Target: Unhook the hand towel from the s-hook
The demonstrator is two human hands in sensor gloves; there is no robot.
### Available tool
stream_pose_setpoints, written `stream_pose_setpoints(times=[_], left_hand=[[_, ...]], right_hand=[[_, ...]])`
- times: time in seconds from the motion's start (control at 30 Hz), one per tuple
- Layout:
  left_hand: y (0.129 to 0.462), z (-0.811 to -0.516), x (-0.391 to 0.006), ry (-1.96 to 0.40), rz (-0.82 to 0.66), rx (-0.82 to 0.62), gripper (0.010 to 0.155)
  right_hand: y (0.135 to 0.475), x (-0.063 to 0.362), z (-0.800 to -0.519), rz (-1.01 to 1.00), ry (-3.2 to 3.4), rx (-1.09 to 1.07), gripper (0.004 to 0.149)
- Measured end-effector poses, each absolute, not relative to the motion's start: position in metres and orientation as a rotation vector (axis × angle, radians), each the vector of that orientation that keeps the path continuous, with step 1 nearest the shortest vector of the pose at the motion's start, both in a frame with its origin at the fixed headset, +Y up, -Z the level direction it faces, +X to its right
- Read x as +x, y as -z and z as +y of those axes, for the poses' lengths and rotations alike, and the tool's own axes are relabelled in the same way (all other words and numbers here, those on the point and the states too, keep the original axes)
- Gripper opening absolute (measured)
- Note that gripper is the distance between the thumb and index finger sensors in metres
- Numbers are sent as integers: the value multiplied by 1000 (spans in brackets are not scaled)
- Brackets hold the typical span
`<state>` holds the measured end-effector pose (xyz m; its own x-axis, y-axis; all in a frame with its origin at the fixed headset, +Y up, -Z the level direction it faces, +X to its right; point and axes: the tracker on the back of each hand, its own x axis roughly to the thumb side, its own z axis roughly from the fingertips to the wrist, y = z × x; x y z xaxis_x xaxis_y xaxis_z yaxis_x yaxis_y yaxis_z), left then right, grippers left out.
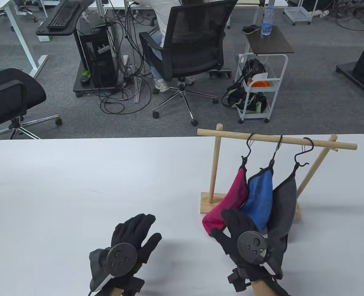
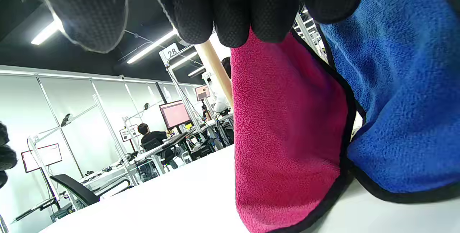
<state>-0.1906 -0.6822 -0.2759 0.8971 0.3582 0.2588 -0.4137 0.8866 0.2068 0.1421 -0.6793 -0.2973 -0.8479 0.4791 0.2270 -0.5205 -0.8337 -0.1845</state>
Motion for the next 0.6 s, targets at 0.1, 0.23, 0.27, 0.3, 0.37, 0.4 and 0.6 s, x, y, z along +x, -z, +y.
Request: stream_pose_setpoints(times=[0.1,0.23,0.27,0.3,0.37,0.4,0.6], left_hand=[[276,-682,-191,-403,-218,263,62],[276,-682,-191,-405,-217,264,62],[276,-682,-191,-406,-216,264,62],[276,-682,-191,-406,-216,265,62],[276,-682,-191,-404,-214,267,62],[276,-682,-191,-404,-213,267,62],[276,-682,-190,-396,-215,259,62]], right_hand=[[297,142,-679,-322,-2585,233,67],[297,142,-679,-322,-2588,232,67],[297,142,-679,-322,-2588,230,66],[297,142,-679,-322,-2587,229,67],[297,142,-679,-326,-2583,227,66],[297,143,-678,-328,-2581,225,66],[297,143,-678,-335,-2573,213,67]])
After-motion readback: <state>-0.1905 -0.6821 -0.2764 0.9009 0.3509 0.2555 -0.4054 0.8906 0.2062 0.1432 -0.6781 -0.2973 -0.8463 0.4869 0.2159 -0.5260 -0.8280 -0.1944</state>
